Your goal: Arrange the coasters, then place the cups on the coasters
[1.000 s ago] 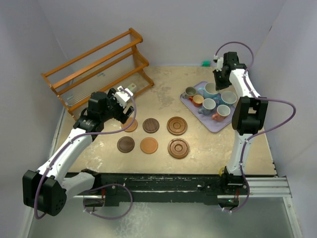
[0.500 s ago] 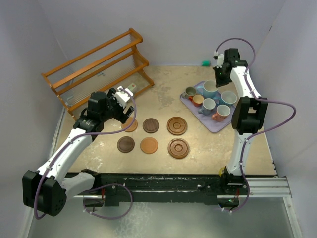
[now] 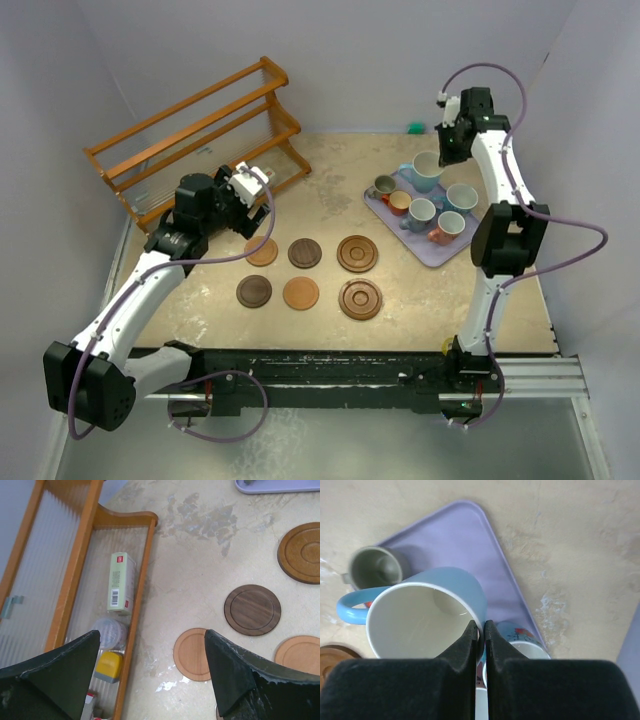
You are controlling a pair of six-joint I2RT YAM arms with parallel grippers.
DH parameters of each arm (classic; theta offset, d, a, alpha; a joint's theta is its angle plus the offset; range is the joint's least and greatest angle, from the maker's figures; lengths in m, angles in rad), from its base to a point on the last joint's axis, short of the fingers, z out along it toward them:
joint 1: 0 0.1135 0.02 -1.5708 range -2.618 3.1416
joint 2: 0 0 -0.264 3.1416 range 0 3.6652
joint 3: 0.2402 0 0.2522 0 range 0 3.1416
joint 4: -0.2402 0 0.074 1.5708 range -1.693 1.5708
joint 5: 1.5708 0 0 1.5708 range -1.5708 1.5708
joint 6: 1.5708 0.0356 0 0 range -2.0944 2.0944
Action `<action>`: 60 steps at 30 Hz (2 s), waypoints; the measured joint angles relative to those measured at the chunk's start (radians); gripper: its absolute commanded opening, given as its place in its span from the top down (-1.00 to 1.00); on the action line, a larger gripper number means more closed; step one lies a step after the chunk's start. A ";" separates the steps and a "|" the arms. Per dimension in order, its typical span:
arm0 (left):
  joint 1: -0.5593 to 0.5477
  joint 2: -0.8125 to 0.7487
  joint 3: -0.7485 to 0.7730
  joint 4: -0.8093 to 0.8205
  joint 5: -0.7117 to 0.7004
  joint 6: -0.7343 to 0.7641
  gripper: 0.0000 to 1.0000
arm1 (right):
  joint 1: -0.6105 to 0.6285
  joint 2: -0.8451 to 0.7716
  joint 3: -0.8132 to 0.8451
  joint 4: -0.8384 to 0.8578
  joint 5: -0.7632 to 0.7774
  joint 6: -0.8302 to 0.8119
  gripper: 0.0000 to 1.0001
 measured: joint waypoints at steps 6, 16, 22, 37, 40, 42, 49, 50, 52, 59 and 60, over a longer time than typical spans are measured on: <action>0.000 0.011 0.064 -0.035 -0.001 0.000 -0.64 | 0.018 -0.153 0.018 0.000 -0.024 0.003 1.00; 0.000 0.067 0.225 -0.114 0.058 -0.068 -0.58 | 0.243 -0.339 -0.075 0.026 -0.018 0.007 1.00; 0.000 0.109 0.312 -0.166 0.102 -0.159 -0.53 | 0.446 -0.342 -0.154 0.043 0.002 0.008 1.00; -0.003 0.224 0.357 -0.202 0.175 -0.493 -0.36 | 0.725 -0.191 -0.159 0.108 0.051 0.056 1.00; -0.008 0.238 0.357 -0.200 0.167 -0.552 -0.30 | 0.740 -0.179 -0.159 0.108 0.071 0.076 1.00; -0.014 0.248 0.357 -0.196 0.154 -0.583 -0.25 | 0.747 -0.179 -0.158 0.108 0.084 0.092 1.00; -0.045 0.278 0.355 -0.193 0.106 -0.640 -0.10 | 0.756 -0.179 -0.146 0.117 0.107 0.134 1.00; -0.052 0.282 0.354 -0.191 0.095 -0.641 -0.08 | 0.758 -0.179 -0.146 0.119 0.110 0.137 1.00; -0.065 0.288 0.353 -0.187 0.079 -0.644 -0.04 | 0.761 -0.179 -0.145 0.121 0.113 0.146 1.00; -0.102 0.307 0.353 -0.180 0.012 -0.642 0.12 | 0.772 -0.179 -0.144 0.118 0.130 0.175 1.00; -0.102 0.310 0.353 -0.179 0.004 -0.637 0.14 | 0.772 -0.179 -0.143 0.117 0.134 0.179 1.00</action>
